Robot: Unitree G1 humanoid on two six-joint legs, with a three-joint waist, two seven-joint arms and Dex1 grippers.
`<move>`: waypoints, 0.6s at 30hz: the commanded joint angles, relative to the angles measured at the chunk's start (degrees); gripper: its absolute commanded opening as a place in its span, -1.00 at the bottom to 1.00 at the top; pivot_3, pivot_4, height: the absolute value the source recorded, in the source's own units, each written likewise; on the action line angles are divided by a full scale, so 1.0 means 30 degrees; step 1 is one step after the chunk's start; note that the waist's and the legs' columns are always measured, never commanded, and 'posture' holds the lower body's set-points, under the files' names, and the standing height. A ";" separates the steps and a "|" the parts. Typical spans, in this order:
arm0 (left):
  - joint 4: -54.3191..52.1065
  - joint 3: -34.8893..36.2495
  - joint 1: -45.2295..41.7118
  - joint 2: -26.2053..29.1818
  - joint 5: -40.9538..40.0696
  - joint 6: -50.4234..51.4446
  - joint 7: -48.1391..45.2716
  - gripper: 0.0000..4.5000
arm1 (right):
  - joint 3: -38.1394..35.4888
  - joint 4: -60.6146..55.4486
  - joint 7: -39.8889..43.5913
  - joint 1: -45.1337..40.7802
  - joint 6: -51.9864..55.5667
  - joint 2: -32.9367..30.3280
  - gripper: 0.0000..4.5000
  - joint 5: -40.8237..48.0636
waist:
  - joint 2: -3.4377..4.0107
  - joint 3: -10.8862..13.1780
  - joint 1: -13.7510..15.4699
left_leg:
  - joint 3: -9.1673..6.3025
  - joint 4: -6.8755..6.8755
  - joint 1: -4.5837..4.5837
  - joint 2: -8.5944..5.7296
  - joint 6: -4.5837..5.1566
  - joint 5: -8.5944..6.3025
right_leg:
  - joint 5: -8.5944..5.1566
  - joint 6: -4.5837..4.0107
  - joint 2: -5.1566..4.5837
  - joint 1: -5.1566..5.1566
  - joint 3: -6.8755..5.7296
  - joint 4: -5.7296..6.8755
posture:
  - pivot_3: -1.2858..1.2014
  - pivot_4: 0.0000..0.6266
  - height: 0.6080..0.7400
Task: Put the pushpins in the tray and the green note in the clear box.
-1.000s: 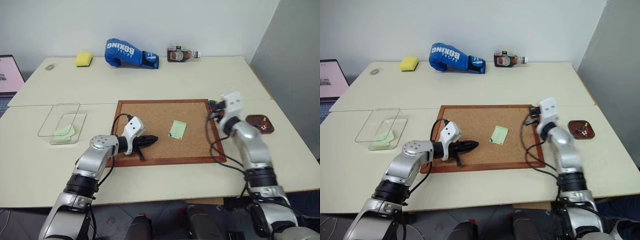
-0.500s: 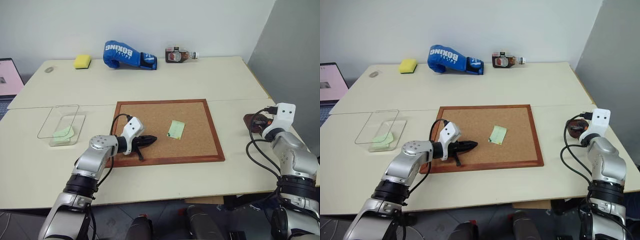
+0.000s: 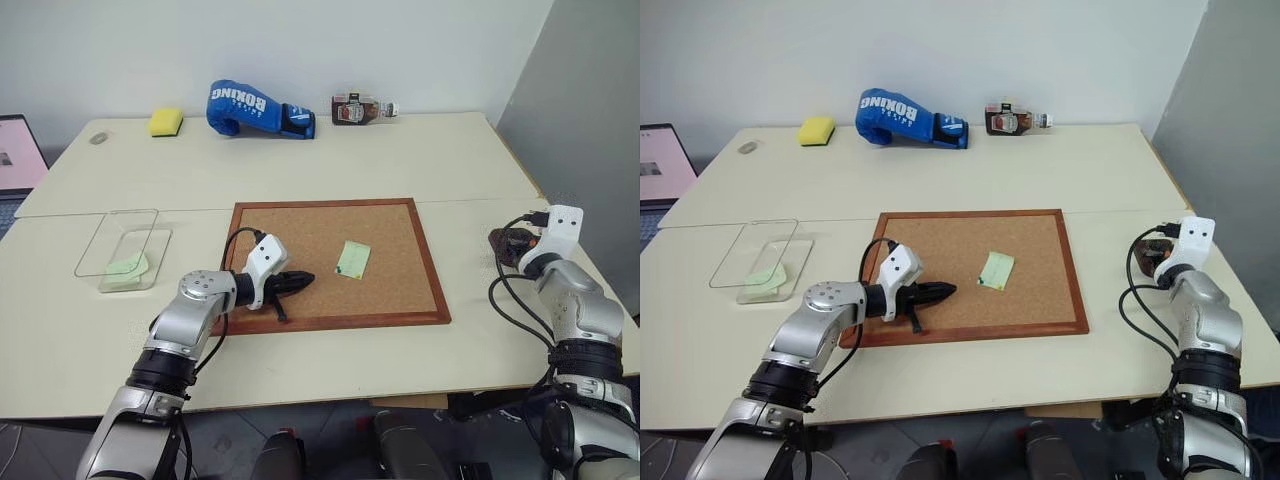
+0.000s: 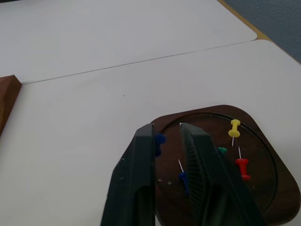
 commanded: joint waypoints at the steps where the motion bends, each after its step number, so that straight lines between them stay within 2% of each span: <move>1: 0.0116 -0.0274 0.0524 0.0278 0.0411 0.0477 0.0000 -1.00 | -0.0128 0.0989 -0.0355 -0.1015 -0.1685 -0.0883 -0.07 -0.0506 | 0.0001 0.0001 -0.0038 | -0.0001 -0.0001 0.0000 0.0000 0.0000 0.0000 | 0.0000 0.0000 0.0000 0.0000 -0.0001 -0.0001 | 0.03 -0.52 1.00; 6: -0.0003 -0.0234 0.0591 0.0328 0.0389 0.0534 0.0002 -1.00 | -0.0027 0.2204 -0.0884 -0.1276 -0.2882 -0.1330 0.42 -0.1076 | 0.0001 0.0001 -0.0084 | -0.0001 -0.0008 0.0000 0.0000 0.0001 -0.0001 | -0.0001 -0.0001 0.0000 0.0000 -0.0002 -0.0006 | 0.03 -0.52 1.00; 13: 0.0116 -0.0146 0.0541 0.0285 0.0433 0.0403 0.0132 -1.00 | 0.0553 0.2551 -0.0737 -0.1047 -0.3566 -0.1441 1.00 -0.1494 | 0.0001 0.0001 -0.0221 | -0.0001 -0.0007 0.0002 0.0000 0.0001 0.0000 | -0.0001 0.0000 0.0000 0.0000 0.0001 -0.0004 | 0.03 -0.52 1.00; 18: 0.0205 -0.0127 0.0507 0.0278 0.0450 0.0379 0.0088 -1.00 | 0.1645 0.2175 -0.0588 -0.0540 -0.4839 -0.1876 1.00 -0.2724 | 0.0001 0.0001 -0.0251 | -0.0001 -0.0009 0.0001 0.0000 0.0001 -0.0001 | -0.0002 -0.0001 0.0000 -0.0001 0.0000 -0.0007 | 0.03 -0.52 1.00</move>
